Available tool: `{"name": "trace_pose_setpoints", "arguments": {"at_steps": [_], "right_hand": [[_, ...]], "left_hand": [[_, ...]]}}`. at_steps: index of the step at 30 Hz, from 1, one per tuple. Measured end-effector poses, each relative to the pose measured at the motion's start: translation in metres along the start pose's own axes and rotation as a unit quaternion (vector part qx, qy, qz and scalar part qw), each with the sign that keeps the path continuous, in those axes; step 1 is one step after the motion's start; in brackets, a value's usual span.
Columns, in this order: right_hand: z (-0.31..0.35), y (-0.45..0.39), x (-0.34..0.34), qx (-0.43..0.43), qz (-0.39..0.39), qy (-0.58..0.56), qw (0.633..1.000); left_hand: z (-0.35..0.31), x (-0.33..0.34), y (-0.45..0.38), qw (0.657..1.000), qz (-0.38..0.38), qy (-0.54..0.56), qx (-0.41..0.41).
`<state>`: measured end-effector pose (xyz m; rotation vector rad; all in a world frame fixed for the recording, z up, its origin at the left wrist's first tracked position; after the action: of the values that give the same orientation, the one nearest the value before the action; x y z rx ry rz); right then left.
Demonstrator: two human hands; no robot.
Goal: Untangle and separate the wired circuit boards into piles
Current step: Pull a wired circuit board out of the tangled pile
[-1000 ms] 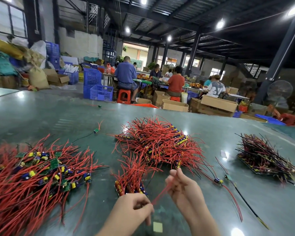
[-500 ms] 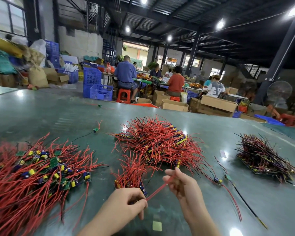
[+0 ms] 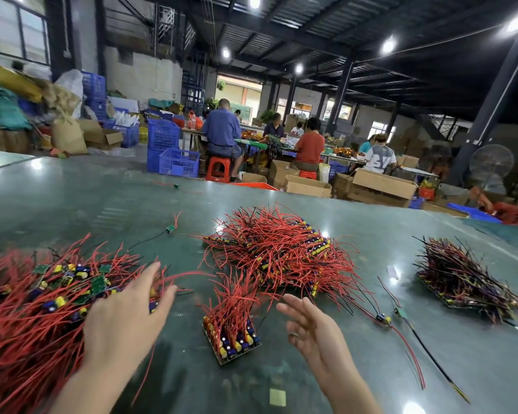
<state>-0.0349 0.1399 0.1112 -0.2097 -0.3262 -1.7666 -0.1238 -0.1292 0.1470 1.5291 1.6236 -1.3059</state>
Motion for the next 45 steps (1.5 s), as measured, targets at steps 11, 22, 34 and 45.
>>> {"name": "trace_pose_setpoints", "arguments": {"at_steps": [11,22,34,45], "right_hand": [[0.002,0.006,0.024,-0.039,0.010,0.401,0.915],[-0.031,-0.008,0.024,0.046,-0.015,0.685,0.727],[-0.039,-0.006,0.025,0.116,-0.075,0.514,0.847],[-0.026,0.002,0.030,-0.123,-0.081,0.096,0.984]], "left_hand": [[-0.048,0.073,0.020,0.943,0.268,0.166,0.104],[-0.045,0.111,0.014,0.958,0.254,0.094,0.094],[-0.046,0.089,0.025,0.904,0.232,0.325,0.156],[-0.060,0.076,0.038,0.871,0.136,0.422,0.210]]}}
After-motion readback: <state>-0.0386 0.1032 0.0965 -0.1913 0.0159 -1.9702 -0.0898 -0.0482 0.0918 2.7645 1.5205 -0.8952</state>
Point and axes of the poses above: each hand's wrist, its own y-axis away from the middle knuckle, its own x-axis out of the palm, z = x × y, the point moved 5 cm from there along -y, towards the middle knuckle, and after that the axes turned 15 degrees about z, right-handed, at the moved point
